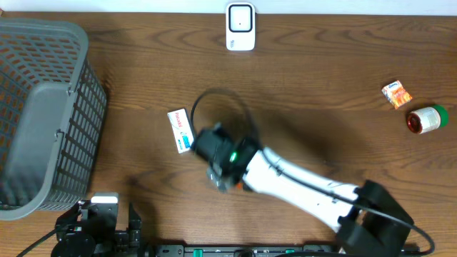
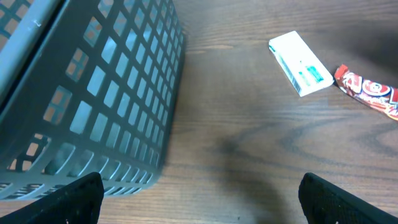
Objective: Scan the item barcode
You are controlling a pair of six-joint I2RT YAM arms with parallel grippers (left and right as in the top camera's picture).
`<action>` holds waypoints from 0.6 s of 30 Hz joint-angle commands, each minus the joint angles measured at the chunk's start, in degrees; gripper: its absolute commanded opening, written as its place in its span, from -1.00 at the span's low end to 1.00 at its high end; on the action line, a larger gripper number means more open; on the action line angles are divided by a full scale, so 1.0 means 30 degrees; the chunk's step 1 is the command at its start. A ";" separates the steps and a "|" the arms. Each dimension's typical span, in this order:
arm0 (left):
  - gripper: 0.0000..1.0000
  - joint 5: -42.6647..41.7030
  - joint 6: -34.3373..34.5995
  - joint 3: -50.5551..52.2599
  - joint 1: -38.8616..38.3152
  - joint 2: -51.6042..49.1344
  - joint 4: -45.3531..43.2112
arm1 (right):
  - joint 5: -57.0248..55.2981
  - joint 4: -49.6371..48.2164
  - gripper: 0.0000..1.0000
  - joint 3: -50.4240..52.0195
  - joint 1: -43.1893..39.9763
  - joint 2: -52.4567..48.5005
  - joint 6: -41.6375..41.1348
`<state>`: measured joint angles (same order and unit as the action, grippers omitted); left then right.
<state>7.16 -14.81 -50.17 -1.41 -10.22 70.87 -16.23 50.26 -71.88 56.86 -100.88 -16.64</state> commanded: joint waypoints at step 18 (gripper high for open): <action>0.98 -0.0102 0.0036 -0.0095 -0.0095 0.0102 0.0022 | -0.3636 -0.4109 0.83 0.4350 0.3861 -0.1727 -0.0277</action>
<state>7.16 -14.83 -50.17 -1.41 -10.22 70.96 -25.98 39.64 -59.29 68.79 -103.85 -20.47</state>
